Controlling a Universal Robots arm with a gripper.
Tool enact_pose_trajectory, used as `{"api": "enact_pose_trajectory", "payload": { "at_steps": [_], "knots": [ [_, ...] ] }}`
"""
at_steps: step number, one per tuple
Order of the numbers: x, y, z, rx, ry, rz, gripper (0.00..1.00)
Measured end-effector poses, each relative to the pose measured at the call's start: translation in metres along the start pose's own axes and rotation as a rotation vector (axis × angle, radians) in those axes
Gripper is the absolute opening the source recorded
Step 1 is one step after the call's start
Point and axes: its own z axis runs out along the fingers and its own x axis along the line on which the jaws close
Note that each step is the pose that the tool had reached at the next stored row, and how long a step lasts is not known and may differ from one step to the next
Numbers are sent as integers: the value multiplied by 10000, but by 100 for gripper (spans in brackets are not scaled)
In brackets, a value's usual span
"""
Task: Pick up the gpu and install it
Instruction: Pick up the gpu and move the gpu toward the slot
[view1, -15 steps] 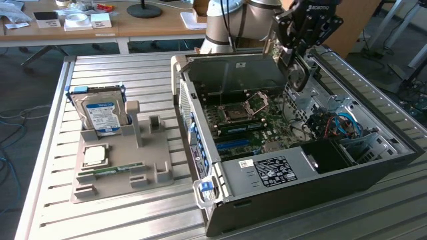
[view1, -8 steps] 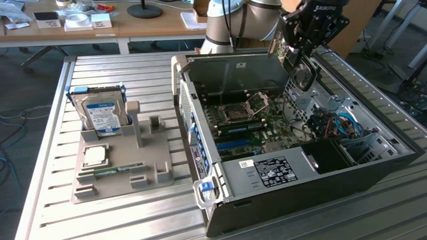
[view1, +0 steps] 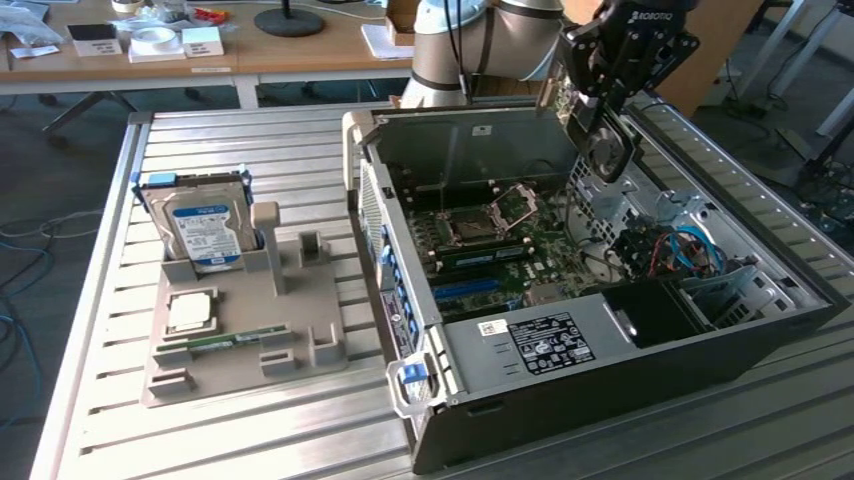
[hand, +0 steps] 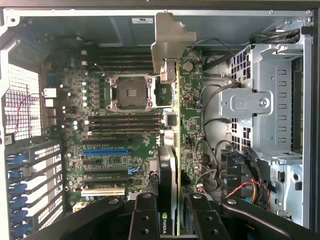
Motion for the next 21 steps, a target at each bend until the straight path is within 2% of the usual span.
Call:
{"api": "enact_pose_trajectory", "payload": {
  "at_steps": [7,21],
  "knots": [
    [-32,1,4,0,-1,0,27],
    [-302,13,24,0,0,0,27]
  ]
}}
